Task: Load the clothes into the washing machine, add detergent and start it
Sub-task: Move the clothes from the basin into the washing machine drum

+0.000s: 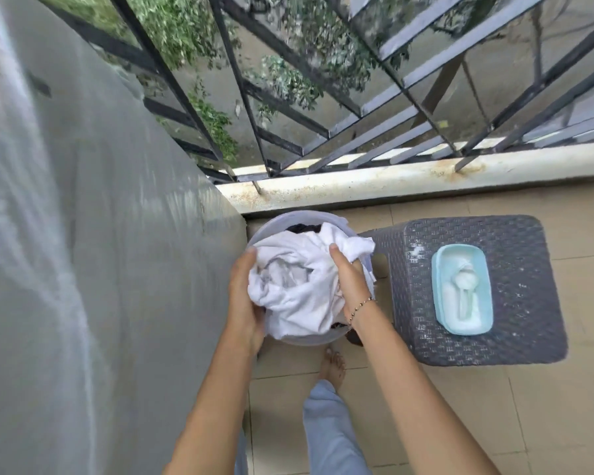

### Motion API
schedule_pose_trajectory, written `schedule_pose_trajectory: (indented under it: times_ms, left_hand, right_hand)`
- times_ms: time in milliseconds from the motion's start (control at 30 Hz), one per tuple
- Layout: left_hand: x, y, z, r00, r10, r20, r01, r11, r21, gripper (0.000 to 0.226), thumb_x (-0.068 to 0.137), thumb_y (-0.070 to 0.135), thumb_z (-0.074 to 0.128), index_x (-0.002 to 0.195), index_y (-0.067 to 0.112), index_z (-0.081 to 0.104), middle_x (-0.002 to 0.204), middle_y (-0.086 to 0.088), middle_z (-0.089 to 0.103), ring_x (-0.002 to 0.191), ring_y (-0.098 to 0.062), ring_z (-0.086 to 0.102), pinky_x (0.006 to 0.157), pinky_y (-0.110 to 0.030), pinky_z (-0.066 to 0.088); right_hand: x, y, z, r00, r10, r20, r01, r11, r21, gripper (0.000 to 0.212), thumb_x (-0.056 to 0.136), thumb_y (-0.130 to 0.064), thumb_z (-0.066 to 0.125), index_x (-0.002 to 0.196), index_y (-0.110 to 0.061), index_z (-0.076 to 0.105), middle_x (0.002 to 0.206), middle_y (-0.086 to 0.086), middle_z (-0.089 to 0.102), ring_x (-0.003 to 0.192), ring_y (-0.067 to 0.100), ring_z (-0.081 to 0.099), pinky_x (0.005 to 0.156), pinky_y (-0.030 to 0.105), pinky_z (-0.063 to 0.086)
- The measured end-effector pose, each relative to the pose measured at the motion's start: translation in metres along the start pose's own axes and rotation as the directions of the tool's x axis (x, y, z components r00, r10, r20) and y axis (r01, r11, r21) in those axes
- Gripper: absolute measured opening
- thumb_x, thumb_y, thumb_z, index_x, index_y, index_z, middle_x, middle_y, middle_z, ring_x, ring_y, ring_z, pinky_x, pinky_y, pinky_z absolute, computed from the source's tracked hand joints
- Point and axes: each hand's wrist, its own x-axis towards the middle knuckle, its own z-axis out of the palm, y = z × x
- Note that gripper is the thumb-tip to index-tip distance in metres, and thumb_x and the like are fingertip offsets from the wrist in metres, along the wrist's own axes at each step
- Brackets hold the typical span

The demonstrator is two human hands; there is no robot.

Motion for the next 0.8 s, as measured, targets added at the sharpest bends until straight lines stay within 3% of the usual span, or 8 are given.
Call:
schedule_pose_trajectory:
  times_ms: [100,167,267,400,467,567,633,800]
  left_hand:
    - [-0.032,0.019,0.014,0.984,0.172,-0.037,-0.159,0.961,0.228,0.048,0.07,0.034,0.071,0.115,0.021,0.061,0.11,-0.004,0.07,0.097,-0.019,0.068,0.077,-0.034,0.056]
    - [-0.062,0.04,0.028,0.974,0.226,-0.008,-0.218,0.946,0.239,0.041,0.073,0.027,0.07,0.112,0.024,0.058,0.107,-0.001,0.068,0.097,-0.018,0.067,0.082,-0.036,0.056]
    - [-0.101,0.076,0.04,0.939,0.342,0.035,-0.342,0.916,0.211,0.031,0.086,0.017,0.06,0.117,0.015,0.054,0.102,0.0,0.064,0.094,-0.017,0.063,0.08,-0.031,0.052]
    - [-0.15,0.122,0.037,0.834,0.534,0.139,-0.551,0.79,0.269,0.021,0.09,0.019,0.056,0.11,0.014,0.057,0.102,0.004,0.062,0.098,-0.013,0.058,0.091,-0.034,0.047]
    - [-0.171,0.142,0.031,0.783,0.596,0.177,-0.62,0.729,0.29,0.018,0.089,0.019,0.055,0.106,0.016,0.06,0.101,0.004,0.064,0.097,-0.013,0.06,0.09,-0.036,0.048]
    - [-0.201,0.175,0.013,0.748,0.64,0.178,-0.663,0.704,0.253,0.016,0.091,0.019,0.054,0.105,0.016,0.061,0.098,0.003,0.066,0.092,-0.012,0.061,0.086,-0.035,0.05]
    - [-0.214,0.196,-0.003,0.731,0.656,0.188,-0.683,0.696,0.224,0.017,0.092,0.021,0.054,0.106,0.016,0.061,0.096,0.002,0.067,0.089,-0.011,0.062,0.083,-0.033,0.051]
    - [-0.239,0.243,-0.058,0.703,0.696,0.142,-0.71,0.676,0.197,0.03,0.085,0.038,0.055,0.108,0.021,0.063,0.105,-0.001,0.068,0.1,-0.019,0.064,0.091,-0.042,0.052]
  right_hand:
    - [-0.042,-0.035,-0.001,0.996,-0.08,0.031,0.083,0.991,-0.102,0.085,0.068,-0.074,0.051,0.135,-0.021,0.047,0.133,0.004,0.056,0.123,0.025,0.051,0.106,0.046,0.04]
    - [-0.083,-0.061,0.001,0.992,-0.118,0.047,0.123,0.984,-0.125,0.07,0.084,-0.061,0.05,0.138,-0.016,0.043,0.139,0.005,0.05,0.126,0.024,0.048,0.109,0.043,0.037]
    - [-0.133,-0.088,0.002,0.981,-0.191,0.023,0.192,0.97,-0.149,0.064,0.093,-0.049,0.047,0.142,-0.009,0.033,0.142,0.007,0.041,0.132,0.024,0.039,0.106,0.036,0.033]
    - [-0.205,-0.114,0.013,0.913,-0.389,-0.121,0.366,0.914,-0.172,0.036,0.095,-0.037,0.05,0.11,-0.005,0.057,0.1,-0.001,0.055,0.098,0.016,0.049,0.075,0.024,0.038]
    - [-0.233,-0.123,0.023,0.875,-0.45,-0.177,0.419,0.888,-0.189,0.038,0.096,-0.034,0.05,0.112,-0.001,0.058,0.102,0.006,0.059,0.099,0.018,0.053,0.074,0.024,0.035]
    - [-0.274,-0.134,0.046,0.821,-0.528,-0.219,0.507,0.849,-0.148,0.037,0.095,-0.028,0.052,0.114,0.003,0.059,0.118,0.019,0.062,0.111,0.031,0.057,0.081,0.028,0.04]
    - [-0.297,-0.14,0.063,0.79,-0.577,-0.208,0.563,0.817,-0.125,0.033,0.094,-0.025,0.053,0.111,0.002,0.061,0.115,0.017,0.064,0.108,0.027,0.059,0.08,0.027,0.041]
    - [-0.342,-0.144,0.114,0.722,-0.681,-0.123,0.676,0.732,-0.084,0.021,0.094,-0.025,0.054,0.105,-0.009,0.062,0.1,0.003,0.063,0.095,0.018,0.06,0.076,0.024,0.042]
